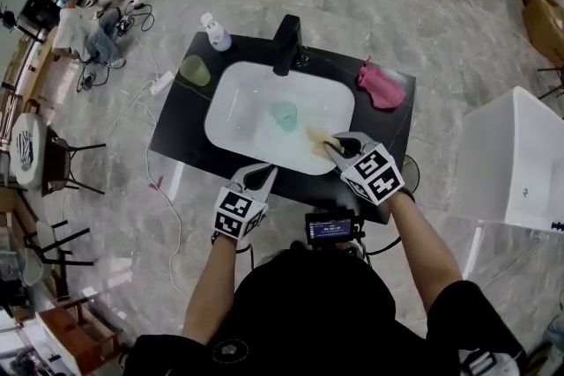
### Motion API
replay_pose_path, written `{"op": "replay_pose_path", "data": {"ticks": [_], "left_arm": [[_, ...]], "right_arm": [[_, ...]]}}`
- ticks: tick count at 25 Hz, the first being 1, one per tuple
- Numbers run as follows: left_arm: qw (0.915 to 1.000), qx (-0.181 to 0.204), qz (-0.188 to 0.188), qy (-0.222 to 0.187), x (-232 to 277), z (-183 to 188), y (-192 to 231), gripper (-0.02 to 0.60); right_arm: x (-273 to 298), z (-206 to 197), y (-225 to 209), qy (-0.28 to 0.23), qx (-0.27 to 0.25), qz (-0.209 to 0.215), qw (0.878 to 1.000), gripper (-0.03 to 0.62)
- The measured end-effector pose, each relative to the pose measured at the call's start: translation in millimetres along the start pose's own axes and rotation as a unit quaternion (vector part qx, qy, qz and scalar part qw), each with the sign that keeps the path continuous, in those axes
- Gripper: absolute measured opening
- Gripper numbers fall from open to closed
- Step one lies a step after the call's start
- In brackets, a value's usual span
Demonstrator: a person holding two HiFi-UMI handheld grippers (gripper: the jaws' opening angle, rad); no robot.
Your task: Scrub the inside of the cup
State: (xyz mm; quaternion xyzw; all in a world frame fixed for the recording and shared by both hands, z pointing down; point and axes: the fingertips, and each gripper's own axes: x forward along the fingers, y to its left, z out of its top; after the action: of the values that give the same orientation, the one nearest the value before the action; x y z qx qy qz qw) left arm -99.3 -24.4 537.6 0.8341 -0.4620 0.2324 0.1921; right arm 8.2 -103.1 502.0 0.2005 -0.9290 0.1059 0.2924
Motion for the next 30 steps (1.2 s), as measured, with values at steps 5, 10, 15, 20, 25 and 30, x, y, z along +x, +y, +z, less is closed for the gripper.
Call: {"op": "replay_pose_path", "data": {"ticks": [5,10,15,20,25,30], "left_arm": [[0.9998,-0.012,0.0,-0.017,-39,-29,-23,0.0],[0.9989,-0.031,0.003,-0.035,-74,-56,-46,0.0],[0.9982,-0.037,0.009,-0.046,-98,-81,-71,0.0],[0.9981,-0.028,0.009,-0.055,-107,-92,-90,0.0],[0.9977,-0.021,0.011,-0.064,-112,-94,-104,0.0],[0.9976,-0.02,0.007,-0.066,-115,-99,-118,0.0]], "right_arm": [[-19,-14,38,-0.005,0.017,-0.025,1.0,0.043],[-39,-23,82,-0.006,0.016,-0.035,0.999,0.043],[-59,-32,120,-0.017,0.018,-0.054,0.998,0.042],[-74,-39,142,-0.027,0.022,-0.073,0.997,0.043],[-91,-47,155,-0.034,0.027,-0.091,0.995,0.043],[-105,-58,160,-0.039,0.045,-0.109,0.992,0.043]]}}
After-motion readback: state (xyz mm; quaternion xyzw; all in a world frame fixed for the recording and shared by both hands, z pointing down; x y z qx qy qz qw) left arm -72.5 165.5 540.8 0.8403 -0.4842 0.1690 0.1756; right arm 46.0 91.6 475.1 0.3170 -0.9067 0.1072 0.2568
